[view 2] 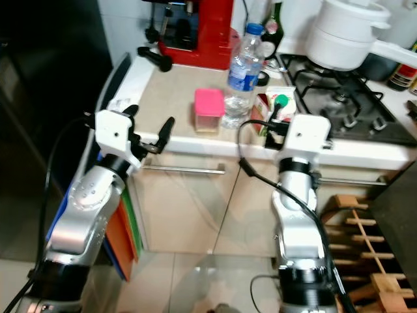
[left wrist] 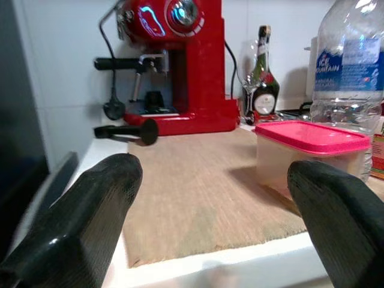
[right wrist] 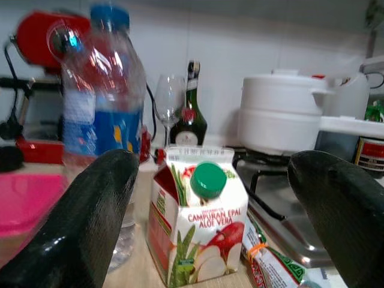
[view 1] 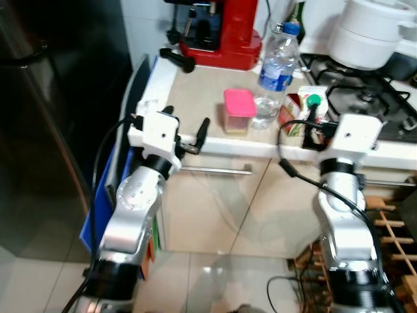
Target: Restocking fridge
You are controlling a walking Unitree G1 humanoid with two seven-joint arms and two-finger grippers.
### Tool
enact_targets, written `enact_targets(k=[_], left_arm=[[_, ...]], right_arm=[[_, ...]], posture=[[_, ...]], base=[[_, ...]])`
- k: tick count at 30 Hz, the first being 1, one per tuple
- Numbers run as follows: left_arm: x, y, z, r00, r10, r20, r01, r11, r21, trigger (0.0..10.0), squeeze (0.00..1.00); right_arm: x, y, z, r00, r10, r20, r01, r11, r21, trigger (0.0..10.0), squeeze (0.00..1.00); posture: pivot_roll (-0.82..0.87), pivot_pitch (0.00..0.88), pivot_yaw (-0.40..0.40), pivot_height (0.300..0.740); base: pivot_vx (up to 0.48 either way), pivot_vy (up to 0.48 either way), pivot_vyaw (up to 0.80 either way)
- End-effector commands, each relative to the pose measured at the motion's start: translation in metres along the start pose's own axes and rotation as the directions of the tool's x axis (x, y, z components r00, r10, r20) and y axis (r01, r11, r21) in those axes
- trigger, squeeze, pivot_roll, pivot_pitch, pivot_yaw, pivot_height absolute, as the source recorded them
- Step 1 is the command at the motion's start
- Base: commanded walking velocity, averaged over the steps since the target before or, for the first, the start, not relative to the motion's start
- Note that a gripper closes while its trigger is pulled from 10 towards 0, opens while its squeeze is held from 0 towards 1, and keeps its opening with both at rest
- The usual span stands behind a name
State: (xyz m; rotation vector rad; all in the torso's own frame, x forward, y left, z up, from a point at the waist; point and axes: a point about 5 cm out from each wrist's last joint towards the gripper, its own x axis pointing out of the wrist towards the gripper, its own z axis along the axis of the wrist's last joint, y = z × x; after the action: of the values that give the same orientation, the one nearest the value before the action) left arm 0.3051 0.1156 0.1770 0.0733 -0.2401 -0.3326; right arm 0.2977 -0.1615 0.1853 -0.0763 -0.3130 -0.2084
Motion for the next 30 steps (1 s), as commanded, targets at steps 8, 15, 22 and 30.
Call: enact_targets(k=[8,15,22,30], left_arm=[[0.003,-0.009,0.000,0.999,-0.047,-0.004,0.047,0.999,-0.010,10.0,0.00],[0.001,-0.014,0.002,0.999,-0.052,0.003,0.052,0.999,0.012,10.0,0.00],[-0.007,-0.016,0.001,0.999,-0.041,-0.001,0.041,0.999,-0.002,10.0,0.00],[-0.014,-0.018,-0.002,0.999,-0.032,-0.017,0.032,0.999,-0.009,10.0,0.00]], right_arm=[[0.038,0.020,0.024,0.995,0.092,0.044,-0.096,0.989,0.113,10.0,0.00],[0.081,0.032,0.036,0.992,0.124,0.024,-0.126,0.976,0.177,10.0,0.00],[0.108,0.036,0.085,0.976,0.135,0.169,-0.168,0.964,0.204,10.0,0.00],[0.127,0.044,0.116,0.952,0.173,0.254,-0.223,0.958,0.182,10.0,0.00]], posture=[[-0.01,0.000,-0.037,0.710],[0.02,0.000,-0.045,0.710],[0.05,0.000,-0.064,0.710],[0.08,0.000,-0.082,0.710]], base=[[0.000,0.000,0.00],[0.000,0.000,0.00],[0.000,0.000,0.00],[0.000,0.000,0.00]])
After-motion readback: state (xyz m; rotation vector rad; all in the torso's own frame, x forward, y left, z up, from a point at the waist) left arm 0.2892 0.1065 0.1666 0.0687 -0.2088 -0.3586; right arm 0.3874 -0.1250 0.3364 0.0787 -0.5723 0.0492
